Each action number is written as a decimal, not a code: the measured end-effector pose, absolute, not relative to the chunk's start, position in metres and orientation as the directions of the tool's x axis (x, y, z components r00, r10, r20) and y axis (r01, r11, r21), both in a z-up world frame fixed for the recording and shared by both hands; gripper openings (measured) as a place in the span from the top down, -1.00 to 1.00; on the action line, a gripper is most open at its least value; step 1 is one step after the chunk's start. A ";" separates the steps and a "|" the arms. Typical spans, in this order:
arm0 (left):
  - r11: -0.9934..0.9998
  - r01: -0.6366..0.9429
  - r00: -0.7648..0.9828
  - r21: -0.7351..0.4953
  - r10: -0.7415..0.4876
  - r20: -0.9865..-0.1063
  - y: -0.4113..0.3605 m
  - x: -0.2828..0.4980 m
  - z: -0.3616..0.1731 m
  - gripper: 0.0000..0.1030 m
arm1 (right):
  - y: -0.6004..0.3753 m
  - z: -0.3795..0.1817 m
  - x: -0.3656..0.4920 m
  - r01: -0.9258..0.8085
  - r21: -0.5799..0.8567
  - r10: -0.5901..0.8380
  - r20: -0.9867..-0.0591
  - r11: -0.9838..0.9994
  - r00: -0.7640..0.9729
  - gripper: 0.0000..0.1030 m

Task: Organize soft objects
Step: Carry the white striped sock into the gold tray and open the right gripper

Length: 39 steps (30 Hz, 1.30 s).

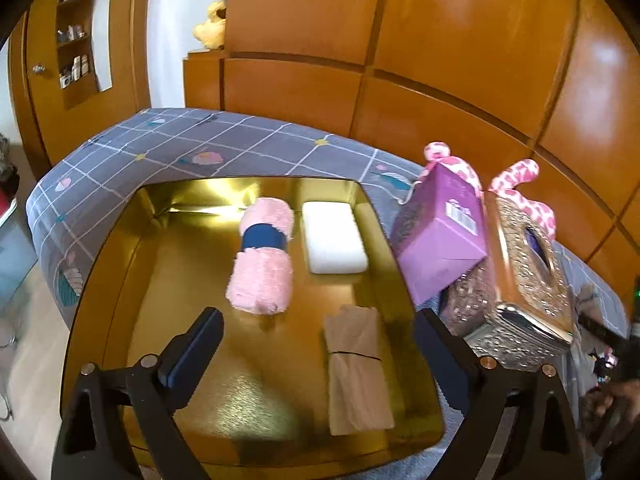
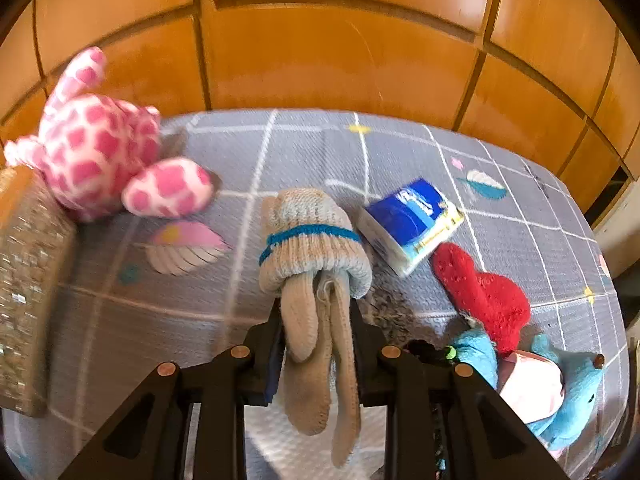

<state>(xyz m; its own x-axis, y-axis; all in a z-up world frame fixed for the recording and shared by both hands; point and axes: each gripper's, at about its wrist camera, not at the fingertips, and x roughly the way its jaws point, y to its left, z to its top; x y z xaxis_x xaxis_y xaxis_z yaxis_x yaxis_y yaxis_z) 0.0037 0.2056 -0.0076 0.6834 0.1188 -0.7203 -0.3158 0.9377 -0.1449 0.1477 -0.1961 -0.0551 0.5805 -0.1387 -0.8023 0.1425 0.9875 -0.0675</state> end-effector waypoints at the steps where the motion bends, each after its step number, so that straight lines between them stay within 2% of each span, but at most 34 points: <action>1: 0.939 -0.310 0.685 -0.148 0.113 -0.720 0.203 0.003 -0.007 -0.91 | -0.192 -0.048 0.147 0.133 -0.055 -0.125 -0.794 0.990 0.595 0.49; 12: 0.943 -0.308 0.678 -0.125 0.125 -0.724 0.198 -0.005 -0.008 -0.99 | -0.112 0.031 0.144 -0.113 0.090 0.144 -0.676 0.990 0.723 0.49; 19: 0.934 -0.337 0.687 -0.122 0.156 -0.710 0.208 -0.013 -0.003 -0.99 | -0.035 0.053 0.127 -0.315 0.103 0.307 -0.631 0.944 0.713 0.49; 28: 0.910 -0.406 0.668 -0.087 0.230 -0.708 0.226 -0.021 -0.004 -0.99 | 0.033 0.047 0.093 -0.497 0.127 0.451 -0.648 0.858 0.613 0.49; 39: 0.833 -0.545 0.642 -0.097 0.340 -0.687 0.280 -0.035 -0.003 -0.99 | 0.087 0.023 0.064 -0.593 0.202 0.541 -0.695 0.780 0.474 0.49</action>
<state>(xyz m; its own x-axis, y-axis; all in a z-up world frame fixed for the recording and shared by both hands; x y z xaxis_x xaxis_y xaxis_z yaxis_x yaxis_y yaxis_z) -0.0351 0.2803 -0.0031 0.6422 0.3402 -0.6869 -0.5446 0.8331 -0.0965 0.0637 0.0867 0.0227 0.4745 0.5407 -0.6946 -0.5926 0.7797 0.2022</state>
